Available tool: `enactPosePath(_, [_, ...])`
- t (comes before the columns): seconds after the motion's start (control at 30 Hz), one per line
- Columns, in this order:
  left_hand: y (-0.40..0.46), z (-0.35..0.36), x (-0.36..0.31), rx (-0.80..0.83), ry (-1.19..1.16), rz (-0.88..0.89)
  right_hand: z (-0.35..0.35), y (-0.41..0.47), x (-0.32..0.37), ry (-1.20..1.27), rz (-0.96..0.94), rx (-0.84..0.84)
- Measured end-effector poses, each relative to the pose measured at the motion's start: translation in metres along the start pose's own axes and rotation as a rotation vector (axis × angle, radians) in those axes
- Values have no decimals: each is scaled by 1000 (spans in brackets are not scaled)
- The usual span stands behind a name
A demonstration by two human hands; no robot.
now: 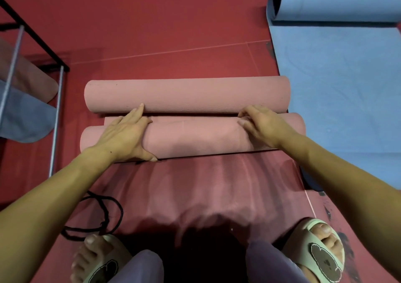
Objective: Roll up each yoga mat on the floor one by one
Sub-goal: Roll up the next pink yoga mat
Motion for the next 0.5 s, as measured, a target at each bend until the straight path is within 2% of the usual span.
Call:
enactPosePath(0.2, [-1,3,-1,2,52,-6,2,-11,2,-309,-2,169])
enactPosePath(0.5, [-1,3,-2,-34,160,12,-4,-2,18,-397,32,247])
Point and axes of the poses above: each hand's wrist, its own y-axis towards the middle knuckle, its own z-axis out of the palm, x = y × z, the point moved 1 cm from there along y, towards the middle knuckle, and after that the axes turned 5 degrees about y, right-handed, at the moved point
